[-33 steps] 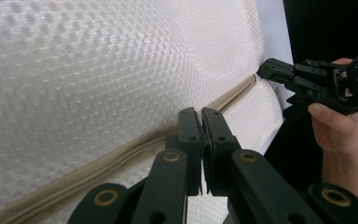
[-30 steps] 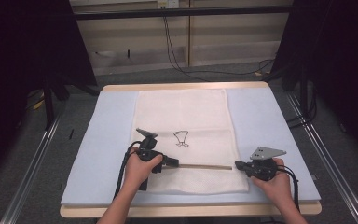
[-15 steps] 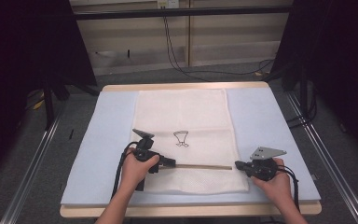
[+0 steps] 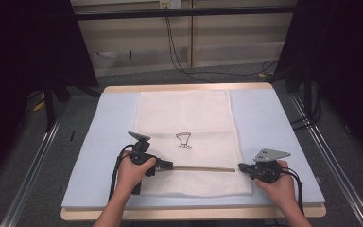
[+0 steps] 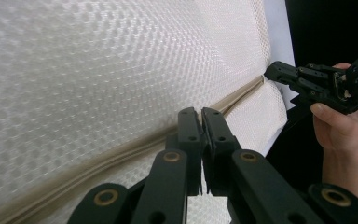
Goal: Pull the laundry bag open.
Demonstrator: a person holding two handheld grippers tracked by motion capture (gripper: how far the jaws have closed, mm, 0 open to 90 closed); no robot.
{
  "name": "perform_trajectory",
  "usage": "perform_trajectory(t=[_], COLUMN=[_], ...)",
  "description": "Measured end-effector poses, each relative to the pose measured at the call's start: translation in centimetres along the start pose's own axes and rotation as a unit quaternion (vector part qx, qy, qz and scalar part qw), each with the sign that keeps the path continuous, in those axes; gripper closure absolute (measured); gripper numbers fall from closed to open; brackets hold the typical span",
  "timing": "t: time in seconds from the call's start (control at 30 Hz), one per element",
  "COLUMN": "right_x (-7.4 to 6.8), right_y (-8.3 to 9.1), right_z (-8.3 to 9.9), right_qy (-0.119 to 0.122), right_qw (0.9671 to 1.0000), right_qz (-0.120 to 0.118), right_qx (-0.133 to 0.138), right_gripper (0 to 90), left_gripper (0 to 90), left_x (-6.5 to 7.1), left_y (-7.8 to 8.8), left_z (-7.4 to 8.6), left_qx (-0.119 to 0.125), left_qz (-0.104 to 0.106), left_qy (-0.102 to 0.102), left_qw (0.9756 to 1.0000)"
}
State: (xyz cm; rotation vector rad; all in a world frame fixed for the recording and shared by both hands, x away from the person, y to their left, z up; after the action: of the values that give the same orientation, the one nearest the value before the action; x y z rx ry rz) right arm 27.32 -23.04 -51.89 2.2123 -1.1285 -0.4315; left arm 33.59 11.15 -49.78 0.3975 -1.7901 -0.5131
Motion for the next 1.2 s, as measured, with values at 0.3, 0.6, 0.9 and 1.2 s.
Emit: perform_trajectory(t=[0.3,0.6,0.9,1.2], right_x=[0.0,0.0,0.0,0.1], right_y=[0.0,0.0,0.0,0.0], right_z=[0.0,0.0,0.0,0.0], right_qy=[0.001,0.0,-0.001,0.001], right_qw=[1.0,1.0,1.0,1.0], right_qz=[0.0,0.001,-0.001,-0.001], right_qx=[-0.001,0.0,-0.001,-0.002], right_gripper=[90.0,90.0,90.0,90.0], left_gripper=[87.3,87.3,87.3,87.2], left_x=[-0.9,-1.7,-2.7,-3.4], left_y=[1.5,3.0,4.5,6.3], left_z=[0.2,0.4,0.6,0.8], left_qx=[0.013,0.02,0.037,0.045], left_qz=[-0.004,-0.003,-0.002,0.004], left_qy=[0.007,0.012,0.015,0.021], left_qw=[0.9999,0.9997,0.9992,0.9987])
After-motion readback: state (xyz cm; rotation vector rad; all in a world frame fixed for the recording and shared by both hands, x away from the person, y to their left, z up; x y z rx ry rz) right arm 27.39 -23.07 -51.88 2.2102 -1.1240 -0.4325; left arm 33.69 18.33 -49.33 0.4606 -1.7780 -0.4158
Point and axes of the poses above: each handheld gripper's, and its own axes: y roughly backward along the jaws, z roughly out of its underside, x roughly to its right, the point moved 5 cm from there along -y, roughly forward along the jaws, and after that the axes turned 4 degrees about z, right-handed, at the moved point
